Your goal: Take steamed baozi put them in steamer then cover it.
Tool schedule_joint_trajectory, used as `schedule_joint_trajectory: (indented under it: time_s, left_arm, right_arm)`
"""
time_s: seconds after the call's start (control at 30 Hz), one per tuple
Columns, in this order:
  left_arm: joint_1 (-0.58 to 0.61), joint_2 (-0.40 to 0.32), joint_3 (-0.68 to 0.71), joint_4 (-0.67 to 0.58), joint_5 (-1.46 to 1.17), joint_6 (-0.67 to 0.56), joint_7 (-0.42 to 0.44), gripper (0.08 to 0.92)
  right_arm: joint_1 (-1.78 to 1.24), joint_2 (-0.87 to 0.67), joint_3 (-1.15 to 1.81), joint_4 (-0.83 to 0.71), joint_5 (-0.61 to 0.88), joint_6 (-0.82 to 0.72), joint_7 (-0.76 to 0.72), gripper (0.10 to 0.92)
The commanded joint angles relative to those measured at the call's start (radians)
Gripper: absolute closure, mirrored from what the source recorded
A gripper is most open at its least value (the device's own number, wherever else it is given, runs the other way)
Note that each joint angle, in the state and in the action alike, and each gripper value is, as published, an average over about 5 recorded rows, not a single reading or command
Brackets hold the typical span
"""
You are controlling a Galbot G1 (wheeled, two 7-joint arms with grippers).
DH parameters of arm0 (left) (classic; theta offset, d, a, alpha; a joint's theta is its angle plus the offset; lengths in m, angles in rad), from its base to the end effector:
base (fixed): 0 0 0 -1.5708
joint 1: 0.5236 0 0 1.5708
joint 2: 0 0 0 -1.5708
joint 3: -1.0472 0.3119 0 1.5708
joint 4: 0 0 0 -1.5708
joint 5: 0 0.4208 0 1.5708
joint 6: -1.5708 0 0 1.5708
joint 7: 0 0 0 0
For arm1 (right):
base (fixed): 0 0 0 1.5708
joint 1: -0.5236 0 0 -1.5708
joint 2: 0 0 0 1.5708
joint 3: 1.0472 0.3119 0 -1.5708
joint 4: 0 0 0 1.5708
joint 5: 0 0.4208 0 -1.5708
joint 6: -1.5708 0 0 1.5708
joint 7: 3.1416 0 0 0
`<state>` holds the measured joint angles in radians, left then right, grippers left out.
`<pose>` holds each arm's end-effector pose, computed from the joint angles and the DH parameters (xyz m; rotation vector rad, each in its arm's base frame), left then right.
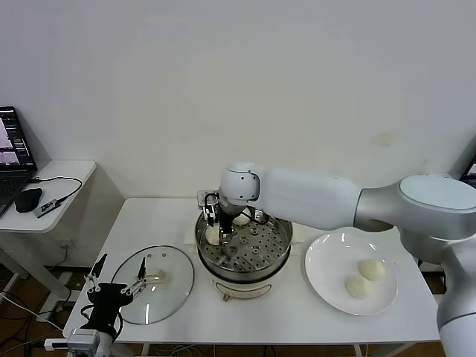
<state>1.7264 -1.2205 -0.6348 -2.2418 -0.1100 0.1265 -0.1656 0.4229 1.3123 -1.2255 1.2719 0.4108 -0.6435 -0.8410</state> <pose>0.2331 0.0516 -0.2327 0.0707 -3.0160 -0.3783 0.5127 0.2712 -0.1235 1.4578 -1.4459 1.4624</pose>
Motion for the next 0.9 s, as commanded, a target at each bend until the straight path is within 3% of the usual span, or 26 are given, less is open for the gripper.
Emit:
schedule_joint_trajectory:
  time_s: [0.03,0.47,0.73,0.9]
  left_arm:
    - [0.003,-0.001,-0.002,-0.005,-0.001,0.0,0.0,0.177]
    - [0.014,0.004,0.006,-0.026,0.001,0.002,0.001,0.177]
    - [0.031,0.003,0.019,-0.035,0.012,0.002,0.001,0.177]
    - [0.04,-0.001,0.033,-0.035,0.024,0.001,0.001,0.177]
  right_arm:
    - [0.073,-0.048,-0.004,0.04,-0.019,0.019,-0.078,0.241]
    - [0.255,-0.513,-0.028,0.338,-0.106,0.177,-0.24,0.203]
    - [0.121,-0.861,0.052,0.468,-0.257,0.269,-0.283,0.203]
    - [-0.028,-0.992,0.115,0.478,-0.383,0.342,-0.297,0.203]
